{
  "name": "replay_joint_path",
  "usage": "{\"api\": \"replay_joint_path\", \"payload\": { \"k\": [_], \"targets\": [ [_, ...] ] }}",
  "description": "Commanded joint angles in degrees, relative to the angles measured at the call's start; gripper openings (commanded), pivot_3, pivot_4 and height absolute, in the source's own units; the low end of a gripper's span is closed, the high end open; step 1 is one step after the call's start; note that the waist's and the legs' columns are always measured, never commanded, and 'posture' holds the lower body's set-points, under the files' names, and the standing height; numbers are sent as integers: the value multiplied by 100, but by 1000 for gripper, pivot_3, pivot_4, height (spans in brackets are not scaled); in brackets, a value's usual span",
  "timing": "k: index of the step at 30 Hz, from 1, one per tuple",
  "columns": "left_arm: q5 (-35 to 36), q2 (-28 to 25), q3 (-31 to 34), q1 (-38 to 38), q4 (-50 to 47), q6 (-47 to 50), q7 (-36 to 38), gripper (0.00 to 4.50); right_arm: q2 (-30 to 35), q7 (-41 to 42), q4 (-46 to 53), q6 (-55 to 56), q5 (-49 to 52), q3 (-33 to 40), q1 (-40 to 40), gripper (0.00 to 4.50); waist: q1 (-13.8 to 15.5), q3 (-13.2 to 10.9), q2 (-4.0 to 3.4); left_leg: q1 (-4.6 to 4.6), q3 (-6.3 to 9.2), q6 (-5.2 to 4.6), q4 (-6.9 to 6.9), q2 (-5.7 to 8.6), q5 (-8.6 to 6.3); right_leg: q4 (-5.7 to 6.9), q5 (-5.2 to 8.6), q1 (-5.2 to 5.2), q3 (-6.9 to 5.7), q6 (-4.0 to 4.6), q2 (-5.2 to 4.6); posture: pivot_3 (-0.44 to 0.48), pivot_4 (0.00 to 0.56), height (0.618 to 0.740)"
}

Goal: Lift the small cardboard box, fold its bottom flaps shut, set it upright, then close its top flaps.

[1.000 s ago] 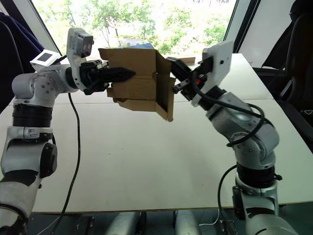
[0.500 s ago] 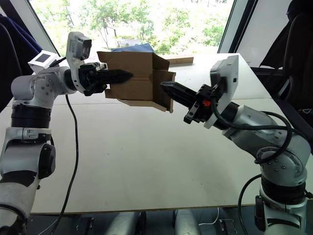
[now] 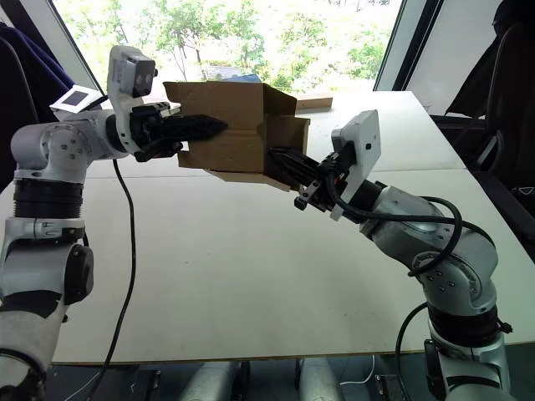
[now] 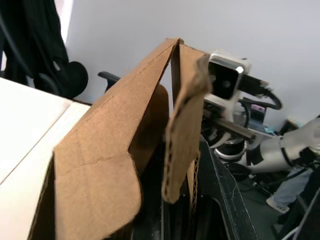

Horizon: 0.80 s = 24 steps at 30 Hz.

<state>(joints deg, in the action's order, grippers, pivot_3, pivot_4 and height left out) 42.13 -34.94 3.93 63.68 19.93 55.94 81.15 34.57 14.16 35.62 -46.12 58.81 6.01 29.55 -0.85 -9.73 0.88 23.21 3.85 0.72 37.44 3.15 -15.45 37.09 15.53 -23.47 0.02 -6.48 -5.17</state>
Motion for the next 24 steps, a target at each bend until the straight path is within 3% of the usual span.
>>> {"api": "replay_joint_path", "payload": {
  "k": [1, 9, 17, 24],
  "targets": [
    [306, -132, 199, 6, -319, 152, 133, 0, 40, 39, 53, 80, -206, 47, 67, 18, 0, 0, 0, 0, 0, 0, 0, 0, 0, 0, 0, 0, 0, 0, 0, 0, 150, 740],
    [208, -353, -153, -277, -678, 77, 443, 0, -119, 9, -83, 133, -502, 52, 234, 18, -1, 0, 0, 0, 0, 0, 0, 0, 0, 0, 0, 0, 1, 0, 0, 0, 150, 740],
    [24, -373, -202, -181, -269, -209, 459, 0, 318, 209, 177, -93, 1092, 1024, 0, 18, 16, 0, 0, 1, 0, 0, 0, 0, 0, -1, 0, 2, 0, 0, -2, 0, 150, 740],
    [-47, -330, -231, -113, -109, -321, 494, 0, 629, 89, 139, -75, 1295, 1174, -132, 18, 1, 0, 0, 0, 0, -1, 0, 0, -1, -1, 0, 2, 0, 0, -1, 0, 150, 740]
  ]
}}
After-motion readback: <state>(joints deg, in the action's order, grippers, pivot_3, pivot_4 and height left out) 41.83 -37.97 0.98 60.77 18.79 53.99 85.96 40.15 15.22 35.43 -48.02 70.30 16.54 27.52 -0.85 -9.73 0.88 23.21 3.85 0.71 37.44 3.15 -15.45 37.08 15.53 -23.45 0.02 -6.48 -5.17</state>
